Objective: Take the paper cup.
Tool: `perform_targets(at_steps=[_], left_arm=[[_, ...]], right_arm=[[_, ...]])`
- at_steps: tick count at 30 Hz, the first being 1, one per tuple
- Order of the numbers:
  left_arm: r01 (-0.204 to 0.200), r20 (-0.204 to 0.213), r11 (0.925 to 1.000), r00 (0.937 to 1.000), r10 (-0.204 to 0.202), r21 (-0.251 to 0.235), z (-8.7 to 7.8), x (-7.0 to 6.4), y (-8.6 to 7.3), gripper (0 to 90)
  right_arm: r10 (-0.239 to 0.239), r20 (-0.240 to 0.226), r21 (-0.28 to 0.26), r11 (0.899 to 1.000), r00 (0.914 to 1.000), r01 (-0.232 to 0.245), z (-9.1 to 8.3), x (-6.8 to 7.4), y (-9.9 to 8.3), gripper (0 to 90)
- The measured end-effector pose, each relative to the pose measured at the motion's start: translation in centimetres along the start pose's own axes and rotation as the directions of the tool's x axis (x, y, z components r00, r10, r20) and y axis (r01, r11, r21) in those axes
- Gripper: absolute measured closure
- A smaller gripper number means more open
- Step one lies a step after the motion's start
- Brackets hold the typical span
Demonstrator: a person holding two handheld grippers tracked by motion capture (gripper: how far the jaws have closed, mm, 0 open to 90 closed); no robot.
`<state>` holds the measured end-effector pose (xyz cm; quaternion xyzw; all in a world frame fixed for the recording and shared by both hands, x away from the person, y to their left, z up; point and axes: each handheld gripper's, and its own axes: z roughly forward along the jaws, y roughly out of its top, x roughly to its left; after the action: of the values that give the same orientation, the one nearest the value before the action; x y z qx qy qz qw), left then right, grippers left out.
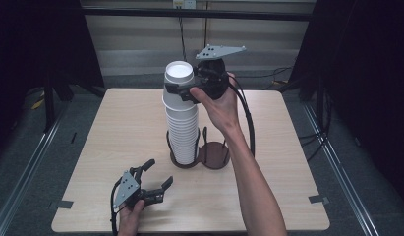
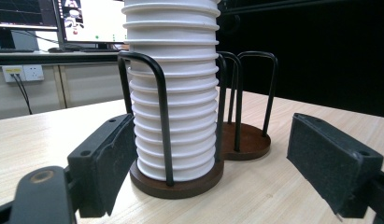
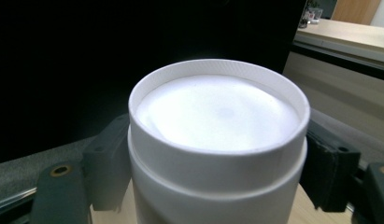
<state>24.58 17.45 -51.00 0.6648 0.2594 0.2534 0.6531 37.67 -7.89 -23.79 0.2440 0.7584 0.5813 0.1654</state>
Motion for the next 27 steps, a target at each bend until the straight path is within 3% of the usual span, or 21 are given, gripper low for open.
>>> perform_targets(at_steps=[11,20,27], left_arm=[[-0.001,0.0,1.0,1.0,0.001,0.0,0.0,0.0,0.0,15.5],[0.0,0.0,1.0,1.0,0.0,0.0,0.0,0.0,0.0,15.5],[0.0,0.0,1.0,1.0,0.0,0.0,0.0,0.0,0.0,15.5]], right_arm=[[0.02,-0.007,-0.078,0.997,0.9998,-0.02,-0.9,-0.1,0.4,22.4],[0.031,-0.035,-0.158,0.987,0.9989,-0.036,-2.0,-0.2,0.6,22.8],[0.031,-0.039,-0.171,0.985,0.9988,-0.038,-2.4,-0.1,0.6,22.9]])
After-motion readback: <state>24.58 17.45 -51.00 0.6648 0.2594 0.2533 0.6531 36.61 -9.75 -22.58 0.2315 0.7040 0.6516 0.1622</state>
